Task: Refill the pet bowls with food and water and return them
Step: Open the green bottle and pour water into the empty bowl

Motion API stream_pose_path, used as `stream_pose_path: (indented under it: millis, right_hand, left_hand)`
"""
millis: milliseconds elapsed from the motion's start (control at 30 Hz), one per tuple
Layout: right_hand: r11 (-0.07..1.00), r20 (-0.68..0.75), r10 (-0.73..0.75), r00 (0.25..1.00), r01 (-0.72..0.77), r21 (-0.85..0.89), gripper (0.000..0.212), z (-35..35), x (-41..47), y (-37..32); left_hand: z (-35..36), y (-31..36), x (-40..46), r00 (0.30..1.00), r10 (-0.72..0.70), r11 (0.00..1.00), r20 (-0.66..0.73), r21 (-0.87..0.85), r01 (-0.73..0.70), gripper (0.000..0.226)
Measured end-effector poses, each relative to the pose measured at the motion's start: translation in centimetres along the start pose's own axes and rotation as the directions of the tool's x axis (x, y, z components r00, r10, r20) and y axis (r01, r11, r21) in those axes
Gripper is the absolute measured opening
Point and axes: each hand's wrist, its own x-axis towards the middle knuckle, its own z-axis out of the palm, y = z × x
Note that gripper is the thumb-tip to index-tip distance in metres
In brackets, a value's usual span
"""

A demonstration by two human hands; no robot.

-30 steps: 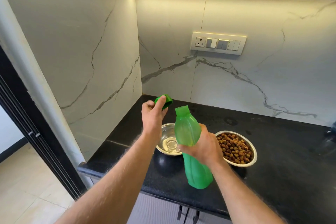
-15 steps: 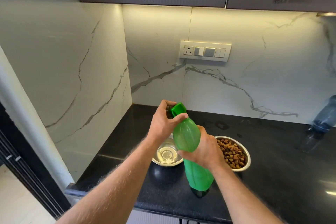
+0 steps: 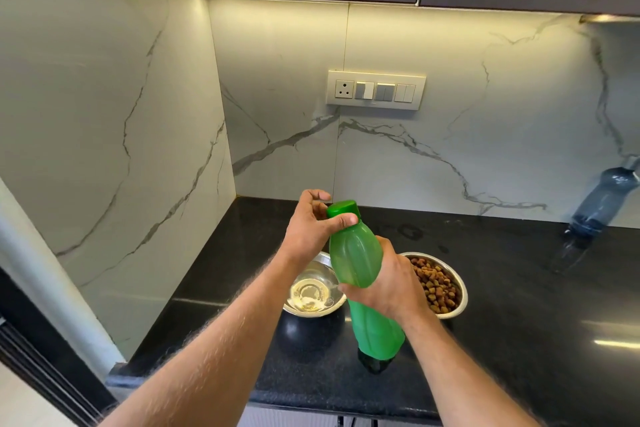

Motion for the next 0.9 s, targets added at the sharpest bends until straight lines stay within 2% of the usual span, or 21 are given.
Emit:
stream_pose_path:
  millis: [133,267,400,567,667,767,900]
  right_hand:
    - [1.000,-0.009,-0.001,1.000,0.001,-0.007,0.109,0.0,0.0,0.2]
    - [1.000,0.000,0.002,1.000,-0.002,0.002,0.109,0.2,0.2,0.1]
    - [1.000,0.003,-0.003,1.000,0.003,0.002,0.109,0.4,0.5,0.1]
    - [1.000,0.012,-0.002,1.000,0.002,-0.002,0.110,0.6,0.7,0.3]
    - [1.000,0.018,0.001,1.000,-0.001,-0.003,0.111,0.6,0.8,0.3]
    - [1.000,0.019,0.000,1.000,0.000,-0.008,0.111,0.6,0.9,0.3]
    - [1.000,0.005,-0.002,1.000,0.002,0.002,0.111,0.6,0.8,0.2]
  left_hand:
    - [-0.3,-0.5,0.3,0.996,-0.056,0.990,0.068,-0.124,0.064,0.054]
    - [0.0,-0.7,0.2,1.000,-0.019,1.000,0.019,-0.022,0.020,0.072]
    - [-0.5,-1.3,0.5,0.998,-0.047,0.994,0.038,-0.095,0.050,0.062]
    - [-0.2,-1.1,0.6,0.999,-0.037,0.999,0.031,-0.027,0.037,0.077]
    - [-0.5,-1.2,0.9,0.999,-0.043,0.999,0.020,-0.031,0.043,0.066]
    - [-0.7,-1.2,0.7,0.996,-0.008,0.998,0.088,-0.069,0.014,0.056]
    - [0.1,-0.8,0.4,0.999,0.021,1.000,0.035,-0.015,-0.021,0.069]
